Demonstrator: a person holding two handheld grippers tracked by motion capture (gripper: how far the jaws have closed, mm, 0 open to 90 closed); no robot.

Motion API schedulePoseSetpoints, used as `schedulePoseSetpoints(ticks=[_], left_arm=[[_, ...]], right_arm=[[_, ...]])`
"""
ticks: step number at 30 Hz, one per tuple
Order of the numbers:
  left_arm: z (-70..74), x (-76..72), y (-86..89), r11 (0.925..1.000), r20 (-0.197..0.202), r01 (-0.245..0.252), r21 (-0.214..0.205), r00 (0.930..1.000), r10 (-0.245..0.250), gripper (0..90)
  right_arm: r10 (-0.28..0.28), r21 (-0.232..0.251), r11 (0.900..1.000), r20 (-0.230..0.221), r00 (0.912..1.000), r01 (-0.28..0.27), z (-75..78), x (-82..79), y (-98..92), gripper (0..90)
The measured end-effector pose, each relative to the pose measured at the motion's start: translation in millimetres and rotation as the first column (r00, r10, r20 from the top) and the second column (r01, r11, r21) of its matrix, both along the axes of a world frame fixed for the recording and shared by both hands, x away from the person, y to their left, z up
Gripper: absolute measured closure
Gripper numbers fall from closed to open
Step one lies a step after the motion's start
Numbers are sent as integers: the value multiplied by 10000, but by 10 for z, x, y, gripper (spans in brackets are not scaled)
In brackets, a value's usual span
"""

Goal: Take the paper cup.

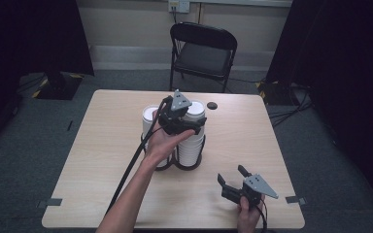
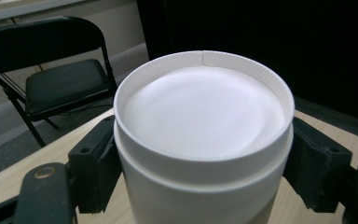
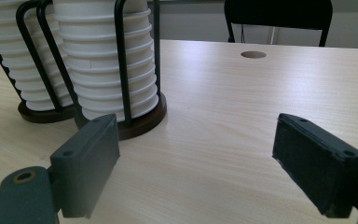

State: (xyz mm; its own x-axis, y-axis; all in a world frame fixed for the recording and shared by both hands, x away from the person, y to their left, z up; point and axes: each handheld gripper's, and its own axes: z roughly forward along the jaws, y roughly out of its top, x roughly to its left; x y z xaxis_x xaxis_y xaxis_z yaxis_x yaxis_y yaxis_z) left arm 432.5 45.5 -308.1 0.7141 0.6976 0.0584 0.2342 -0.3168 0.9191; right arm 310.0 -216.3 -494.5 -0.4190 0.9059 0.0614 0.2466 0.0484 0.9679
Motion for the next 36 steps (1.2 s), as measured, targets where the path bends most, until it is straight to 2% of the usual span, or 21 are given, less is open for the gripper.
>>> schedulePoseSetpoints(ticks=[4,10,19,20,25,26,27,28,34,36], left_arm=[[17,-13,2,10000,128,-1,-91,9999,2,215],[65,-25,43,9990,318,29,-440,9995,-15,216],[153,-76,72,9971,841,16,-765,9964,48,217],[164,-79,84,9955,835,77,-943,9965,2,217],[192,-82,111,9922,927,108,-1242,9957,8,218],[213,-90,133,9878,914,224,-1540,9958,-83,219],[213,-90,133,9878,914,224,-1540,9958,-83,219],[230,-97,145,9848,1023,234,-1723,9947,-58,219],[272,-132,180,9823,1372,133,-1870,9905,127,219],[300,-156,197,9781,1570,199,-2074,9875,132,220]], right_arm=[[-2,-14,10000,-2,10000,2,0,0,1,141],[8,3,10000,-18,10000,-8,0,1,1,141],[-10,8,10000,-31,10000,10,1,2,3,141],[-9,8,10000,-34,10000,9,1,2,3,141],[-4,-1,10000,-45,10000,4,1,4,4,141],[0,-7,10000,-46,10000,0,1,4,4,141],[0,-7,10000,-46,10000,0,1,4,4,141],[16,-7,10000,-54,10000,-16,1,6,4,141],[9,-2,10000,-55,10000,-9,1,7,4,141],[8,-1,10000,-61,10000,-8,1,7,4,141]])
